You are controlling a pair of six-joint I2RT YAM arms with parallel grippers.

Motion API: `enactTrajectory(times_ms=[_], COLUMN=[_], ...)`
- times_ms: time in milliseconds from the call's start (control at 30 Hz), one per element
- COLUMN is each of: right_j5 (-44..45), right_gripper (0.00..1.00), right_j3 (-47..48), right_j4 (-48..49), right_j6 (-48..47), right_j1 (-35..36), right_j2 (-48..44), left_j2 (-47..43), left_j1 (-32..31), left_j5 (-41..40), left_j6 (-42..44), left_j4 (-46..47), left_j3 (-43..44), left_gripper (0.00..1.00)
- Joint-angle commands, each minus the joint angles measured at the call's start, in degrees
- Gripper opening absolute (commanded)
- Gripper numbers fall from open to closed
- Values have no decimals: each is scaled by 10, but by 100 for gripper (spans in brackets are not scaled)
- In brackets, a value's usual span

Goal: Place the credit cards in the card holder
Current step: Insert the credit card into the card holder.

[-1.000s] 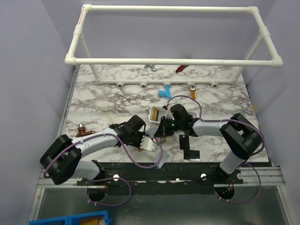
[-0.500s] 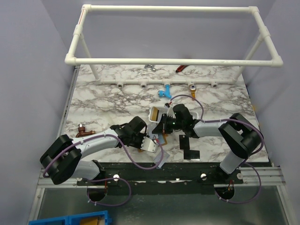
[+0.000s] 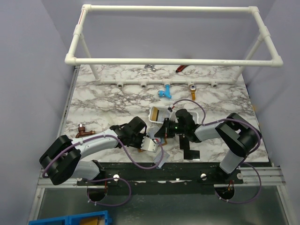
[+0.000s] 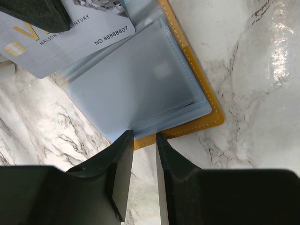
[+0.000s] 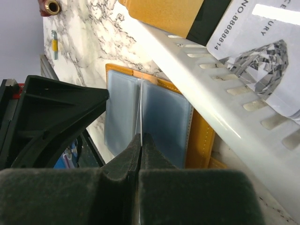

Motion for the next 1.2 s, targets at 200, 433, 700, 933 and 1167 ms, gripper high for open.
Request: enactTrajectory(times_ms=[200,433,700,933,1167], right_j5=[-17,-1,2,-15,-26], right_gripper=[1,1,1,1,1], right_j3=[-29,-51,-55,-44,-38], right_j4=[77,86,106,146,160], right_j6=[19,24,35,51,55], right_j1=[-2,-2,-2,-2,-2], right_j2=[5,-23,-19,14,37], left_j2=[5,-8,-25,-27,-12], left_j1=[-12,-12,-14,-30,-44], left_j5=[-12,-37,-38,-58,-87], left_j6=[-17,-33,-51,-72,-88], left_j4=[-15,-9,-32,-7,26], left_j3=[-4,1,16,1,-20], left_gripper=[26,26,25,27,25])
